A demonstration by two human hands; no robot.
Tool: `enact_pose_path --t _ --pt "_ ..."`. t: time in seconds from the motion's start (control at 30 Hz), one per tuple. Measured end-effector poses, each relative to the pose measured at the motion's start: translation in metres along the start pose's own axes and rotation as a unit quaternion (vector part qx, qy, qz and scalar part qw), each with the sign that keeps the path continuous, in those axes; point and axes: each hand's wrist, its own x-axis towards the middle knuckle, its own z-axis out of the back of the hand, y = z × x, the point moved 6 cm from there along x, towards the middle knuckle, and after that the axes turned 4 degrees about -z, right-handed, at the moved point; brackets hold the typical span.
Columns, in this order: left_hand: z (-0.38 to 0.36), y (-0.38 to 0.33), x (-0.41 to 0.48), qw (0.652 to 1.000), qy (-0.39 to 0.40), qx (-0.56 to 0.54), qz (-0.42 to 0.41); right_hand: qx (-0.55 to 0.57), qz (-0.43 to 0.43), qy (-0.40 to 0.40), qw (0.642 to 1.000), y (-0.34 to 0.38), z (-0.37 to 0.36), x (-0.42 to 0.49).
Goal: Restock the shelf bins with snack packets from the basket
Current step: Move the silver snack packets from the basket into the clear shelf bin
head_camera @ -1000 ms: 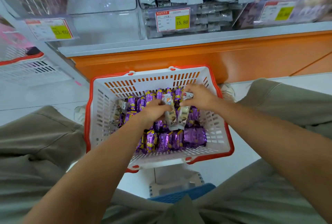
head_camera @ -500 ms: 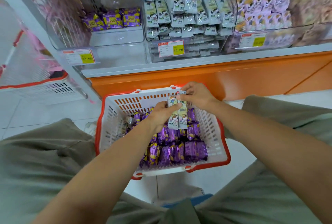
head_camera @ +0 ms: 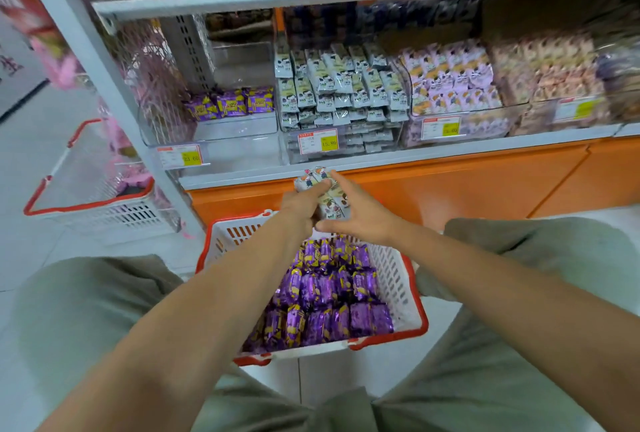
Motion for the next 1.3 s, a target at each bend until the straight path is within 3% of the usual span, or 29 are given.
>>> enact_pose_path --t 0.2,0.5,0.6,0.77,0.97,1.1,1.3 --pt "-0.036 -0.047 -0.028 0.997 0.039 0.005 -0.060 -0.076 0.051 -0.158 0.983 0.027 0.042 -0.014" --pt "-0.077 -0.121 -0.035 0.974 0.088 0.106 -0.181 -0.086 0.022 -0.300 0.950 0.058 0.121 -0.007" --pt "-0.072 -0.148 -0.028 0.927 0.043 0.224 -0.298 -0.087 -0.011 -0.324 0.942 0.055 0.147 0.009" --pt "-0.060 -0.184 -0.003 0.798 -0.083 0.425 -0.419 -0.088 -0.052 -0.343 0.934 0.055 0.179 0.046" --pt "-0.070 -0.196 0.030 0.706 -0.028 0.554 -0.441 -0.172 -0.076 -0.313 0.931 0.060 0.189 0.097" --pt "-0.076 -0.189 0.043 0.689 0.022 0.583 -0.431 -0.249 -0.077 -0.295 0.919 0.058 0.181 0.116" --pt "-0.073 -0.186 0.050 0.688 0.027 0.569 -0.449 -0.283 -0.067 -0.296 0.910 0.049 0.176 0.123"
